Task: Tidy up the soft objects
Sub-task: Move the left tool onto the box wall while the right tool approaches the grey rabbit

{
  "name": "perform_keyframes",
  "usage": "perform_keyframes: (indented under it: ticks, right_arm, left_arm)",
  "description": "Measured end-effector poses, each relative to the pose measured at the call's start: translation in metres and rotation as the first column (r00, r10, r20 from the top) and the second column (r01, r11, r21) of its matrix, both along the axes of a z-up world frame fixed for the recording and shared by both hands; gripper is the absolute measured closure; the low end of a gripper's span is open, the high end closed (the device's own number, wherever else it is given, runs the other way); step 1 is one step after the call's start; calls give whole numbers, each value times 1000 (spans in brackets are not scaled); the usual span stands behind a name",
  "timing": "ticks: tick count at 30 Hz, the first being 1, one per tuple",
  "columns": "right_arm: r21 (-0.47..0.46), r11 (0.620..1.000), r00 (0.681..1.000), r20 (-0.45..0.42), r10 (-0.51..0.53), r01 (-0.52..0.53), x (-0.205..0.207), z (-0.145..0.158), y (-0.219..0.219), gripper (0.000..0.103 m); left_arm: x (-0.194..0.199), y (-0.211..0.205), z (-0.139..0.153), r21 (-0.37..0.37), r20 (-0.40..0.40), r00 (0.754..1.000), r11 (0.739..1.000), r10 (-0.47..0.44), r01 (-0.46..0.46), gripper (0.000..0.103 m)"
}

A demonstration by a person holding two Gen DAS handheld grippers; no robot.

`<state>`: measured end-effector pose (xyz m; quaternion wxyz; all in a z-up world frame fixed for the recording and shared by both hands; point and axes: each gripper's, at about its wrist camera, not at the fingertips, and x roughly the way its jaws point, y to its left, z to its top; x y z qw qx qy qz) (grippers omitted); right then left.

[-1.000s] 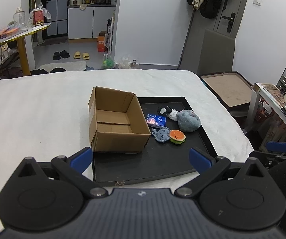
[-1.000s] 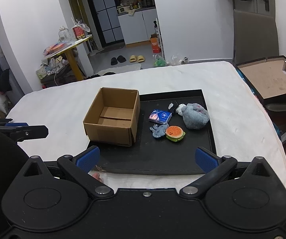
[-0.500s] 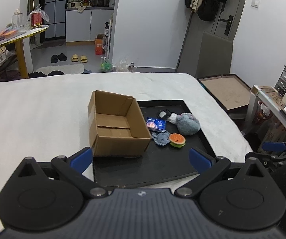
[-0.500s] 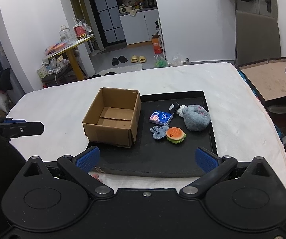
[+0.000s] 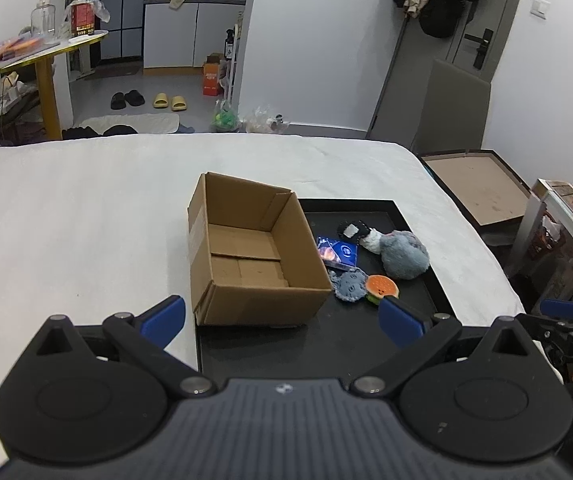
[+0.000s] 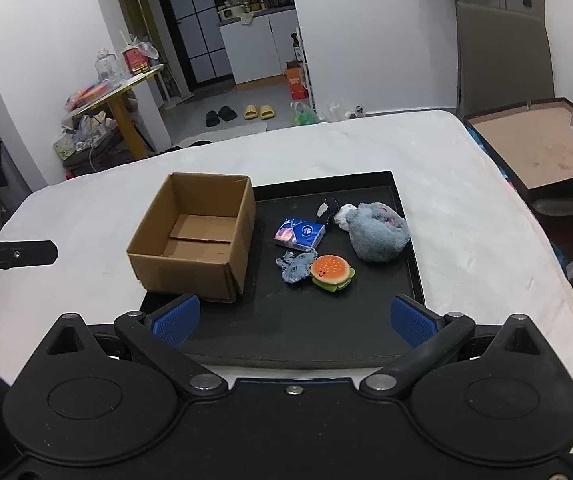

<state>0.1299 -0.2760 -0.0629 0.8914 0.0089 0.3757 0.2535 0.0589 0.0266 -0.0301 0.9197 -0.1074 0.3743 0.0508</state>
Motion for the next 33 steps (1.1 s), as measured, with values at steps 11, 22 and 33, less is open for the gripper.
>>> perform_keyframes:
  ticks: [11,22,33]
  right_arm:
    - [-29,999,999,-30,-27,26,38,-15,6,0]
    - [-99,994,997,-57,-47,41,68,-27,22,0]
    - [-138,987,994,-64,-91,82,103,-45,32,0]
  left_arm:
    - [38,25,-21,-28,-45,999,1000,3,-4,2]
    - [74,54,-42,-52,-79,996,997,48,-53,3]
    - [101,63,-65,-29,-88,989,993,115,-118,11]
